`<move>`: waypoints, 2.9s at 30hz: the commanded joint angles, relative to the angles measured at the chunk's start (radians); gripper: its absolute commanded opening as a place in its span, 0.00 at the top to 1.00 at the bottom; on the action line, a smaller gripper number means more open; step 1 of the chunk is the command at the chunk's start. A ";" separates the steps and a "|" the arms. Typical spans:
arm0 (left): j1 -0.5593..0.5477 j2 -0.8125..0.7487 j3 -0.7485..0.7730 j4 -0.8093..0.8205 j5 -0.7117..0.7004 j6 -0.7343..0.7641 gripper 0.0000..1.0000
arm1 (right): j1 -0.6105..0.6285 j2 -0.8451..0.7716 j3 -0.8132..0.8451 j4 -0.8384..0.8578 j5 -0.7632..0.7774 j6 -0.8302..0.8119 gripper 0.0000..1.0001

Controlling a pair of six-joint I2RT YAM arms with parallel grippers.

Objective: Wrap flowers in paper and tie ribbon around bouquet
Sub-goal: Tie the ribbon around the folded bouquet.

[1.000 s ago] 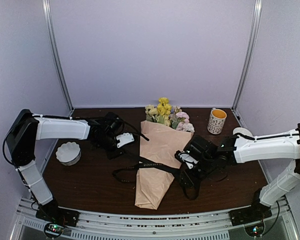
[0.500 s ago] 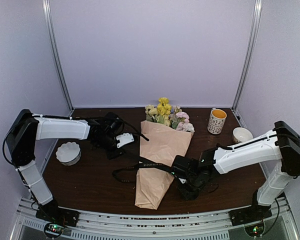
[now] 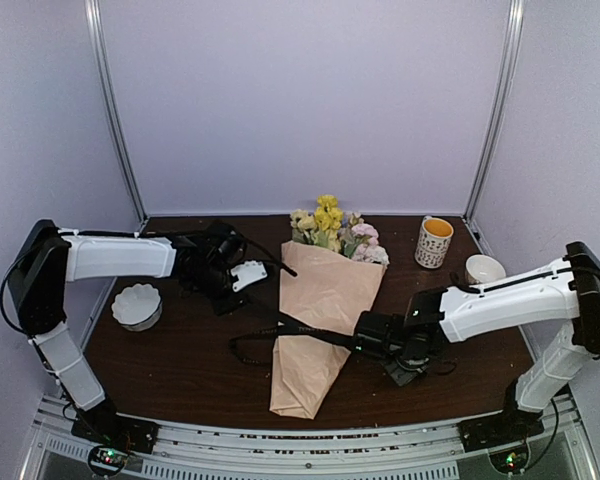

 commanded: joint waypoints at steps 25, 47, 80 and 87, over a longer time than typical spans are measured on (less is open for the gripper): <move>-0.107 -0.218 -0.037 0.292 0.213 -0.417 1.00 | -0.040 -0.320 0.010 0.781 0.130 -0.385 1.00; -0.082 -0.143 0.051 0.315 0.160 -0.481 1.00 | -0.195 -0.145 0.145 0.885 -0.115 -0.343 1.00; 0.678 -0.459 -0.418 0.197 0.218 -0.831 1.00 | -1.898 -1.165 -0.696 0.617 -0.450 0.034 1.00; 0.678 -0.551 -0.420 0.170 0.114 -0.823 1.00 | -2.126 -1.161 -0.702 0.613 -0.685 -0.015 1.00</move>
